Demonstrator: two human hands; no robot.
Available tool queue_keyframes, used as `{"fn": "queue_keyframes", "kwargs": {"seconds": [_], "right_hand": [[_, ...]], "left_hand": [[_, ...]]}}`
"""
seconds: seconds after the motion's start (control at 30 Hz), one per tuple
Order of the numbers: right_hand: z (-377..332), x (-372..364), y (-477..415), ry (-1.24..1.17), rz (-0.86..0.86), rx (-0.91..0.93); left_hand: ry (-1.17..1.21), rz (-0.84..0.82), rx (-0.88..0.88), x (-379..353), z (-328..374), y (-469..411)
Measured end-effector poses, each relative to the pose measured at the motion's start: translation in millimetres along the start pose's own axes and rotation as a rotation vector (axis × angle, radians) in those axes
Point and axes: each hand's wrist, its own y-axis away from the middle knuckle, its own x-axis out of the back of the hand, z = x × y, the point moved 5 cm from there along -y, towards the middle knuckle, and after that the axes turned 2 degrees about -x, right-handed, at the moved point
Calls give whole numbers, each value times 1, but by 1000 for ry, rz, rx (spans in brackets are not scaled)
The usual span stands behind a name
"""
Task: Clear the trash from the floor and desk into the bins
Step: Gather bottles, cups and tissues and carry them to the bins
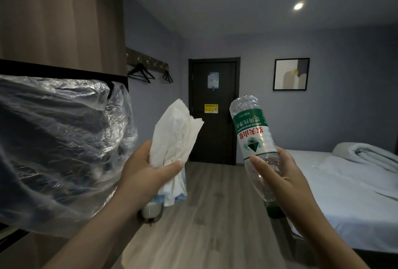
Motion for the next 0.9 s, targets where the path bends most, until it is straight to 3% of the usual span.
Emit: {"fn": "queue_keyframes", "kwargs": {"seconds": [0.37,0.6,0.9], "right_hand": [[87,-81,-153,74,5,-33],[175,-85,-264,105,-4,-85],[277,-82,-440,108,-76,-79]], "left_hand": [[-14,16,-8,-9,-124,-160],[-6,-30,48,-76,-207,-257],[-141,62,130,-162,-283,-386]]}}
